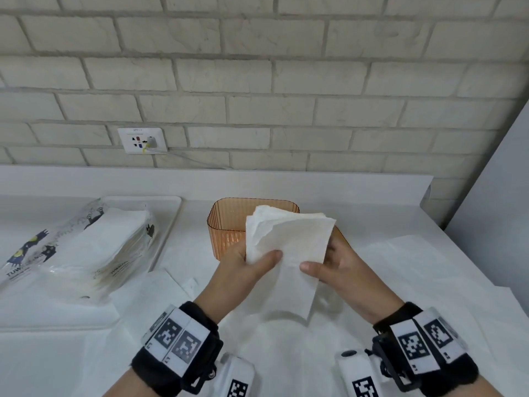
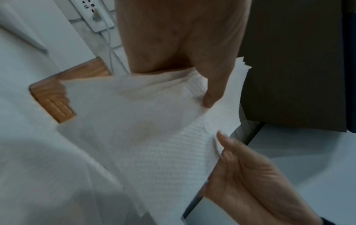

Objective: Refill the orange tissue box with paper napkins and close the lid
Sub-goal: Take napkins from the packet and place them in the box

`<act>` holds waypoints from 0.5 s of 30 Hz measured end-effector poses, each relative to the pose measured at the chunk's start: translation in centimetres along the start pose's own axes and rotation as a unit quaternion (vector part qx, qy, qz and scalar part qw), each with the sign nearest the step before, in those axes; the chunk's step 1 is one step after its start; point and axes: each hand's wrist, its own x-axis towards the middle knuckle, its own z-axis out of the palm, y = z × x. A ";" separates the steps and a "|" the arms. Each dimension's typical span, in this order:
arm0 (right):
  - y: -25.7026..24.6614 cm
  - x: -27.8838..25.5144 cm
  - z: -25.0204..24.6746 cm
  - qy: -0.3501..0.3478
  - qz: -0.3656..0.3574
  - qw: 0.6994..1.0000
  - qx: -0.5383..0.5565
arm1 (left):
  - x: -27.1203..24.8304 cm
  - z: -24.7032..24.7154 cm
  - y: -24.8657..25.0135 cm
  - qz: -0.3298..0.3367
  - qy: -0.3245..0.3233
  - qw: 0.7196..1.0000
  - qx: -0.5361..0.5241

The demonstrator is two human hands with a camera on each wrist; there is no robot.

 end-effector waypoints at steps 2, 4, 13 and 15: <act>-0.1 0.1 0.3 -0.001 -0.007 1.000 0.010 | -0.2 0.6 -0.4 0.005 -0.003 0.999 -0.031; 0.6 0.2 0.5 0.016 -0.003 1.000 -0.011 | -0.4 1.1 -1.0 0.002 -0.016 0.999 -0.049; 1.5 0.3 1.5 0.009 -0.001 0.999 -0.051 | -0.1 1.4 -1.6 0.052 -0.029 0.997 -0.055; 0.9 0.3 0.8 -0.007 -0.011 0.999 -0.047 | 0.1 0.9 -0.9 0.071 -0.039 0.995 -0.055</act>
